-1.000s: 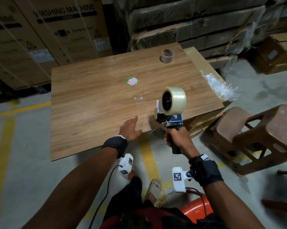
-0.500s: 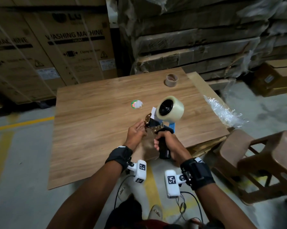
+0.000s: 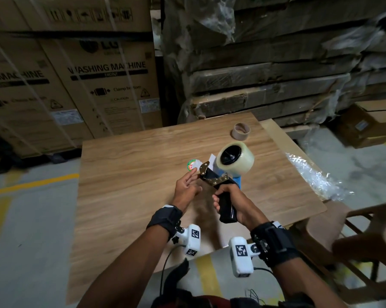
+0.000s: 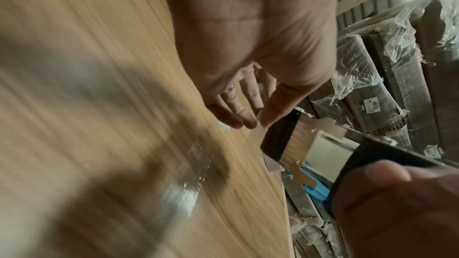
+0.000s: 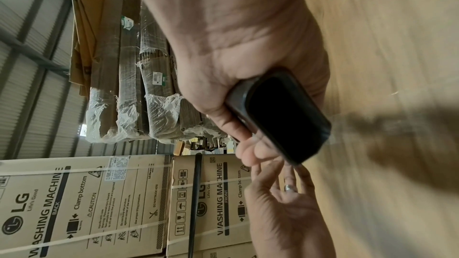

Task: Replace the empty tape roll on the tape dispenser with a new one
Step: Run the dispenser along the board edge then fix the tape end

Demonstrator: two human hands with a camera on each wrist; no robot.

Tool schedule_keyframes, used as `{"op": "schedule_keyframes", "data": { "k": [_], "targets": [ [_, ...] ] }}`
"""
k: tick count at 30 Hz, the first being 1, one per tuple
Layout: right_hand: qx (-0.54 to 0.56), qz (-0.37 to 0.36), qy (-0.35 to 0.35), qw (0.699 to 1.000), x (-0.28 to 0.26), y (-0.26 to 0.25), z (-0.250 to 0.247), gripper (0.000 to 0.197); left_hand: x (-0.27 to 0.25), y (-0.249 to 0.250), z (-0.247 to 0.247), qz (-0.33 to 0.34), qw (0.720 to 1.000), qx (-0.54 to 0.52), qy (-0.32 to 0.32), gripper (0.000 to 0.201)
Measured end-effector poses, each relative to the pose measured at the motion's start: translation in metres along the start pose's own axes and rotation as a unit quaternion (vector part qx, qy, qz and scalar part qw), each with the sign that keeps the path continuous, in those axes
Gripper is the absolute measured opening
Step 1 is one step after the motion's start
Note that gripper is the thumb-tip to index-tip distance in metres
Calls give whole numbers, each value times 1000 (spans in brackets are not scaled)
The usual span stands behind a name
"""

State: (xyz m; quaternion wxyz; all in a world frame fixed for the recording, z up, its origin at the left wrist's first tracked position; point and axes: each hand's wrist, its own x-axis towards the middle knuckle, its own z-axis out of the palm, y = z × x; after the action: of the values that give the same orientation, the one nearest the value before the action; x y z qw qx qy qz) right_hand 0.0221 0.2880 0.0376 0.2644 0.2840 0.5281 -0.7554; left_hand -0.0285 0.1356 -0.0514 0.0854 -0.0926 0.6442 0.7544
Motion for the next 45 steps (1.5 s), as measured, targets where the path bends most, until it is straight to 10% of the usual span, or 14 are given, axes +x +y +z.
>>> {"op": "schedule_keyframes", "data": {
  "k": [19, 45],
  "targets": [
    [13, 30, 2, 999, 23, -23, 26, 15, 45, -3, -43, 44, 994, 95, -19, 12],
    [36, 65, -53, 996, 46, -96, -36, 18, 87, 16, 56, 48, 990, 74, 114, 10]
  ]
}}
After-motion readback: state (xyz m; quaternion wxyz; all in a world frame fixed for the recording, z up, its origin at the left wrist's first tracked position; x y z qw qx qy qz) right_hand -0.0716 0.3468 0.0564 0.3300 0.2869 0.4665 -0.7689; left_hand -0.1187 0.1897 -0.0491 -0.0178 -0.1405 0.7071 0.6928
